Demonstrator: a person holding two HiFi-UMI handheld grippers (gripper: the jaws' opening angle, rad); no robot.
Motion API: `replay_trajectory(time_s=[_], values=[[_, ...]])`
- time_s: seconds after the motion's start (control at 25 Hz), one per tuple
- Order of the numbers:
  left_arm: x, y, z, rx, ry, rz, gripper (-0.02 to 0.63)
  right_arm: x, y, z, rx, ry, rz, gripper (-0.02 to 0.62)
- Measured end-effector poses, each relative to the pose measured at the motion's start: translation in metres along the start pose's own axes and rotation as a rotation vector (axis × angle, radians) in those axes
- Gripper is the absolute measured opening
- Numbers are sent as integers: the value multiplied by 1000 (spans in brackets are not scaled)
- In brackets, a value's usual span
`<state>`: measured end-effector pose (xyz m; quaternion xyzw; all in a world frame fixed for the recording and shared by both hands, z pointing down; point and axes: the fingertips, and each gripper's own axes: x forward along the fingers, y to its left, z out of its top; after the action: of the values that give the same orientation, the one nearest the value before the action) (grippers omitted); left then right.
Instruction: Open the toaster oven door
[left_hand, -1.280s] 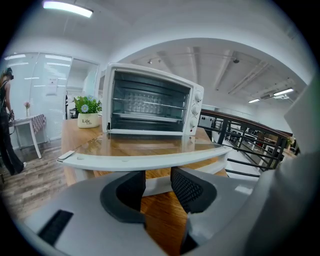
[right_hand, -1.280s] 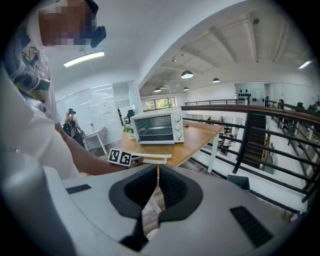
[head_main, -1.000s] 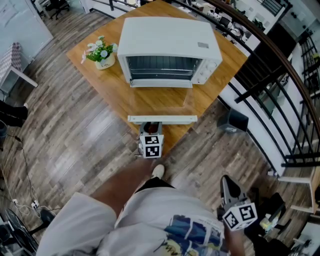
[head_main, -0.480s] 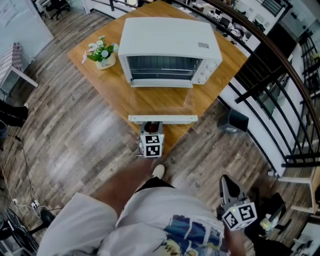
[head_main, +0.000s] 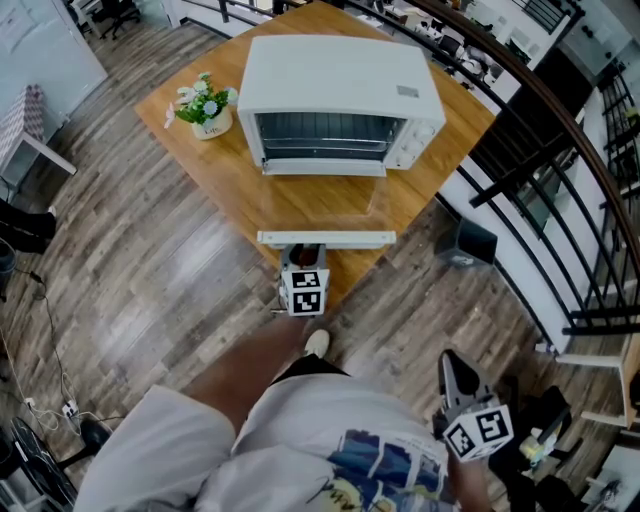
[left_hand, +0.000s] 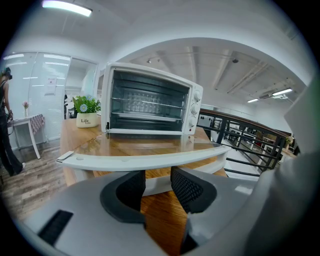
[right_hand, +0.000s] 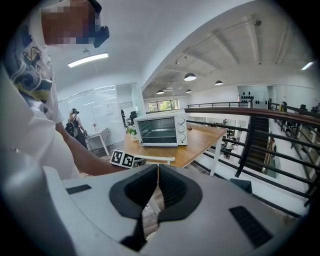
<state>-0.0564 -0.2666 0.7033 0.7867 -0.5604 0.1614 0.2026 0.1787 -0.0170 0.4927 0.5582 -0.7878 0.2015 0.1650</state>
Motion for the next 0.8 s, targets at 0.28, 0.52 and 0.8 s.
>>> replay_trajectory(time_s=[0.28,0.52,0.8], values=[[0,0,0,0,0,-6,152,2,6,2,-16,7,4,3],[-2,0,1,6,0,-9,152,-3,6,7,-21,0,-11,3],[-2,0,-1,7,3,-14,152,-5,7,6,-26,1,-11,3]])
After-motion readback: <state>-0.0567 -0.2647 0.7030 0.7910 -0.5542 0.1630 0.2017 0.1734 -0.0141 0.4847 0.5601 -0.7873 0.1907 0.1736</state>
